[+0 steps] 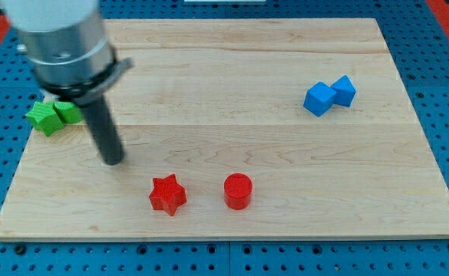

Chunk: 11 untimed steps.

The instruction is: Push green blocks towards up and right

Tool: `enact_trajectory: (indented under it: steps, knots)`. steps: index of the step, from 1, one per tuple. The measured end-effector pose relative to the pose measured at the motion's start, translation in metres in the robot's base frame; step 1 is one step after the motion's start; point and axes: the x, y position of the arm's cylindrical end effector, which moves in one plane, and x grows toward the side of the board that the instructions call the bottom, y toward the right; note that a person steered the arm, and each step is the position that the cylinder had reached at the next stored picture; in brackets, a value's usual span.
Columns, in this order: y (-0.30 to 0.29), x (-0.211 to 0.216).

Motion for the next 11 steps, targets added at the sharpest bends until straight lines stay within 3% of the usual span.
enact_trajectory:
  steps: [1, 3, 4, 5, 6, 10, 11]
  knots:
    - [-0.055, -0.007]
    - [-0.073, -0.046]
    - [-0.073, -0.044]
    - [-0.095, -0.002]
    - [-0.120, 0.010]
    - [-0.120, -0.058]
    - [-0.093, -0.065]
